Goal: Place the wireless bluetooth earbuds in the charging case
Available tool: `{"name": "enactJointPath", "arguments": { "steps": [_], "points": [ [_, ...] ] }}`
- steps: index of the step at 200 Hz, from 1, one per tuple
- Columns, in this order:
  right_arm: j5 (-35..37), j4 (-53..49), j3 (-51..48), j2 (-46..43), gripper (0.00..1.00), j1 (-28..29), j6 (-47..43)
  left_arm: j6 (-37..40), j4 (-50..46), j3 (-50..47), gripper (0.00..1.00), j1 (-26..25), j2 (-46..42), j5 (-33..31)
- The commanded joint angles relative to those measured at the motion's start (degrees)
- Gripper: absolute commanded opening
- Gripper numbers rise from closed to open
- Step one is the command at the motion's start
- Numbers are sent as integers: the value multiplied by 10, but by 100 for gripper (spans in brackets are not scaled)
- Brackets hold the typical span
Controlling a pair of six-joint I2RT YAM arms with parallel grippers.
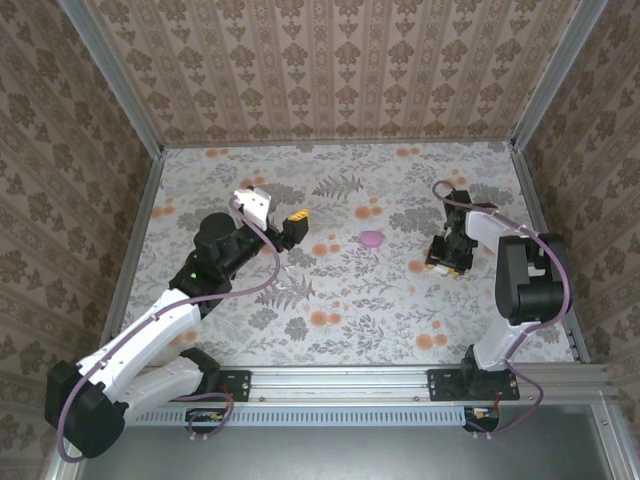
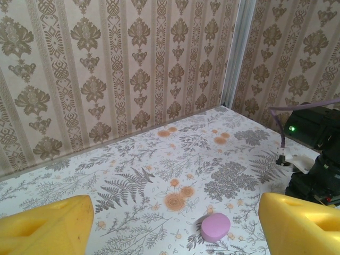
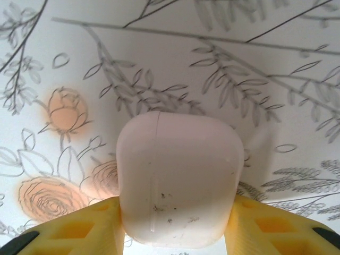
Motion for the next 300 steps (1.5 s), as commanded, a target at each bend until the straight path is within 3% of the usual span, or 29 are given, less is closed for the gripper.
{"name": "enactJointPath", "arguments": {
  "steps": [1, 79, 118, 170, 204, 240, 258, 282, 300],
  "points": [
    [-12, -43, 0, -14, 49, 28, 2, -11, 14, 9, 82, 3, 3, 10],
    [-39, -52, -58, -60, 51, 180, 122, -14, 16, 10, 82, 4, 12, 11],
    [-56, -36, -56, -53, 55, 206, 150, -13, 19, 19, 82, 4, 23, 16],
    [-160, 25, -69, -61, 59, 243, 209, -18, 17, 15, 82, 4, 19, 14],
    [-156, 55, -38, -49, 60, 273, 195, -20, 17, 14, 82, 4, 18, 12],
    [-98, -1, 18, -79, 60, 269, 111, -12, 2, 22, 82, 5, 12, 11],
    [-55, 4, 4, -121, 60, 238, 84, -13, 0, 15, 82, 4, 4, 4],
    [-124, 46, -18, -120, 61, 142, 59, -20, 12, 5, 82, 4, 5, 4],
    [-170, 66, -8, -84, 62, 104, 32, -22, 12, 10, 82, 4, 11, 12]
  ]
}}
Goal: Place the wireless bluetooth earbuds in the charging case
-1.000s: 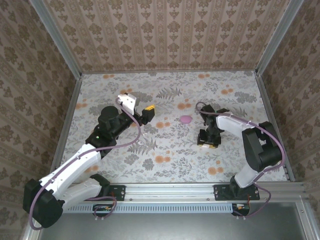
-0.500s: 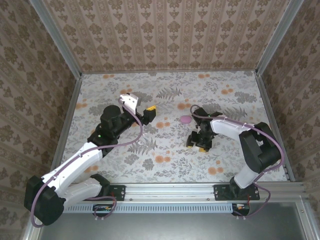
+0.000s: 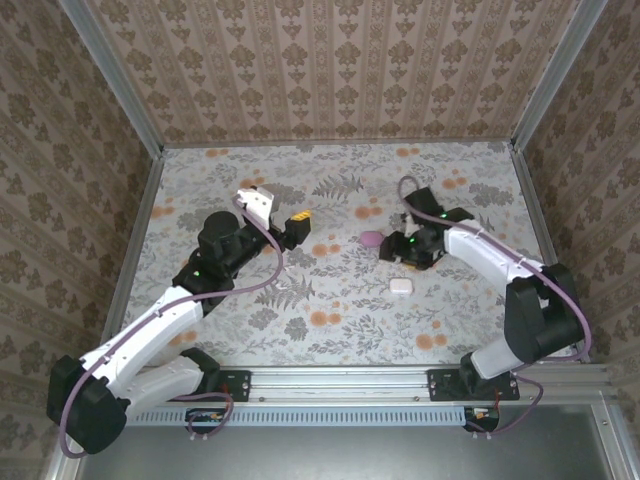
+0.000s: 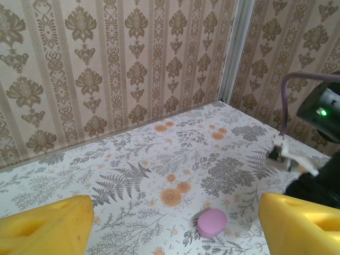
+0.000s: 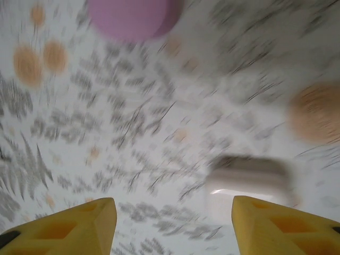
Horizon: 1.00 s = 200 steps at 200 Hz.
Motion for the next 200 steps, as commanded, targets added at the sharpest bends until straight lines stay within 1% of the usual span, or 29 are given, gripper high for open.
{"name": "enactJointPath", "arguments": {
  "steps": [1, 35, 69, 97, 129, 162, 179, 200],
  "points": [
    [-51, 19, -4, 40, 62, -45, -55, -12, 10, 10, 82, 4, -4, 5],
    [-74, 9, 30, 114, 62, -60, -81, -12, 4, 15, 82, 4, -6, 3],
    [-135, 14, 17, 148, 61, -60, -86, -12, 4, 9, 82, 3, -11, -5],
    [-158, 12, -16, 131, 60, -59, -89, -9, 3, 9, 82, 3, -8, -6],
    [-155, -13, -48, 92, 60, -54, -94, -9, 10, 9, 82, 3, 1, -4],
    [-151, -18, -73, 58, 60, -42, -94, -14, 19, 13, 82, 3, 12, 2],
    [-142, -21, -75, 50, 60, -25, -95, -15, 19, 16, 82, 3, 16, 6],
    [-97, -42, -69, 48, 60, 3, -99, -14, 18, 16, 82, 3, 17, 7]
  ]
}}
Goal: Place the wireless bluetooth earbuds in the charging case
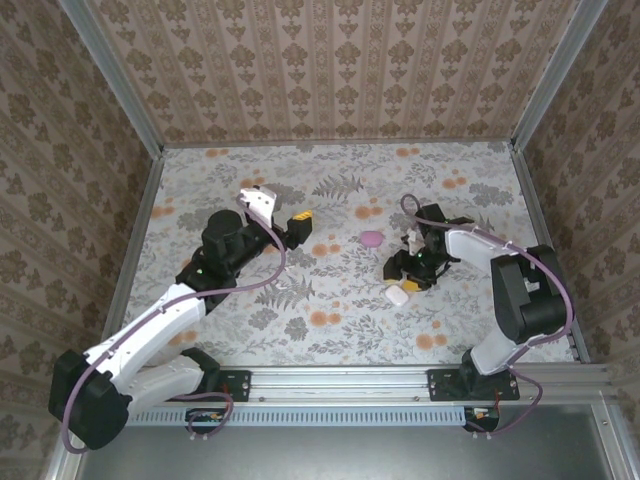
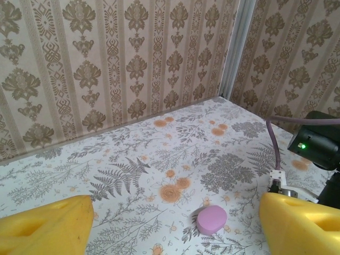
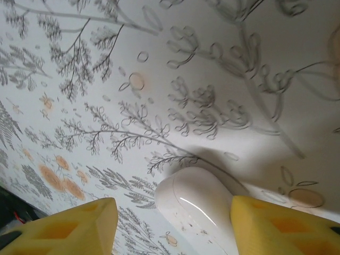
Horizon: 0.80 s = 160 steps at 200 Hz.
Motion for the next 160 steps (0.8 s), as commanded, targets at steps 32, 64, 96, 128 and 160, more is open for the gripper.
{"name": "enactJointPath", "arguments": {
  "steps": [32, 64, 96, 128, 160],
  "points": [
    [127, -62, 3, -26, 62, 73, -11, -10, 12, 13, 82, 3, -5, 5],
    [144, -61, -7, -43, 63, 99, -9, -12, 14, 12, 82, 3, -4, 4],
    [196, -60, -20, -68, 64, 125, 28, -11, 16, 13, 82, 3, 0, 4],
    [229, -52, -28, -68, 66, 161, 41, -14, 19, 16, 82, 3, 6, 8],
    [241, -44, -29, -56, 67, 185, 36, -14, 16, 18, 82, 3, 6, 11]
  ]
}}
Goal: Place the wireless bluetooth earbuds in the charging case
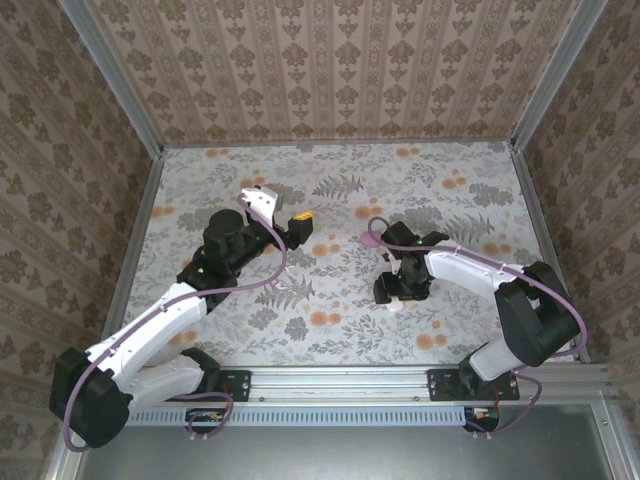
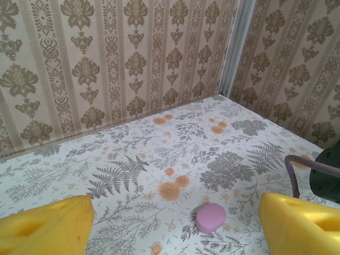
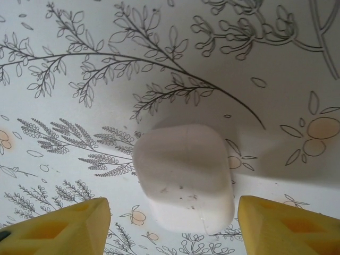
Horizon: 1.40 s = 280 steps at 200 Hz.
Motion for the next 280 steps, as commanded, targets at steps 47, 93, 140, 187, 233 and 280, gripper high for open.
{"name": "enactJointPath", "arguments": {
  "steps": [47, 93, 140, 187, 233, 280],
  "points": [
    [67, -6, -8, 32, 65, 24, 2, -15, 16, 15, 82, 3, -4, 5],
    [48, 4, -13, 46, 63, 29, 1, -16, 16, 16, 82, 3, -4, 5],
    [51, 9, -13, 60, 58, 30, -8, -18, 17, 17, 82, 3, -1, 6],
    [60, 14, -7, 65, 54, 32, -13, -16, 14, 18, 82, 2, 2, 4],
    [63, 30, -7, 27, 48, 34, -21, -35, -23, 25, 82, 3, 12, 4],
    [64, 76, -8, -86, 47, 40, -83, -97, -92, 50, 81, 5, 36, 36]
  ]
}}
